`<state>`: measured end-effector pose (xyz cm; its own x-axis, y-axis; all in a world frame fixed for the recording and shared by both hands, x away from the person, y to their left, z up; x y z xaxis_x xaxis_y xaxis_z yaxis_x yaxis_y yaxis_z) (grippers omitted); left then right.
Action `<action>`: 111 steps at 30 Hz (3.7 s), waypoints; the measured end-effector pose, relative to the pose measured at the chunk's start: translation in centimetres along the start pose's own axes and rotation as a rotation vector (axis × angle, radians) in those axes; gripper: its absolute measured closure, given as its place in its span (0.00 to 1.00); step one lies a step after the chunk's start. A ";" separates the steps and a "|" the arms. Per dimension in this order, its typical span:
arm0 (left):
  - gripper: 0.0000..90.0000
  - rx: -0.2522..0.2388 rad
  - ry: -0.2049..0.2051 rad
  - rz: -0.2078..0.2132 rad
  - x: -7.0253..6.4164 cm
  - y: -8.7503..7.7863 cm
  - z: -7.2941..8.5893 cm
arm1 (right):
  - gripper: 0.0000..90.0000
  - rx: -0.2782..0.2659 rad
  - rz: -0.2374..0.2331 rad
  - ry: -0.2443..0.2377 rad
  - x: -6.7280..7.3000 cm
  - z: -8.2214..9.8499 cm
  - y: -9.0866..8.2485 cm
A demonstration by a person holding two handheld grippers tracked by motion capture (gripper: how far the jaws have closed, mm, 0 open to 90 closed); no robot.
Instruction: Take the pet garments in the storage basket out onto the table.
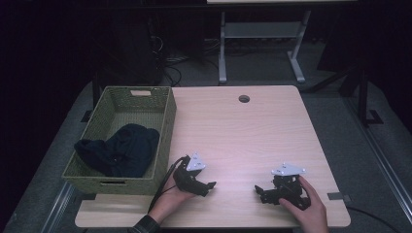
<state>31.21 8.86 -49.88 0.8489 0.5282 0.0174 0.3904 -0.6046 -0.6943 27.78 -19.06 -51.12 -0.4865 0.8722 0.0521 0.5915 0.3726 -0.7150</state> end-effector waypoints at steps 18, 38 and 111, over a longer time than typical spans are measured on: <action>0.15 -0.016 -0.001 0.007 0.3 -1.0 -0.5 | 0.00 0.000 0.000 0.000 0.0 0.0 0.0; 0.15 -0.037 -0.003 0.019 0.3 -1.9 -1.2 | 0.00 0.003 -0.001 0.005 0.0 0.0 0.0; 0.16 -0.126 0.013 0.065 1.9 -7.1 -7.1 | 0.00 0.001 -0.001 0.005 0.0 0.0 0.0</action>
<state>32.59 9.96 -39.83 0.8782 0.4781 -0.0148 0.3753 -0.7079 -0.5983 27.75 -19.03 -51.12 -0.4838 0.8734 0.0562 0.5905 0.3732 -0.7156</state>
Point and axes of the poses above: each handheld gripper's, and its own axes: y roughly forward along the jaws, z roughly out of its underside, x roughly to its left, the point moved 4 cm from there along y, roughly forward along the jaws, and after that the axes turned 2 degrees about y, right-handed, at the moved point
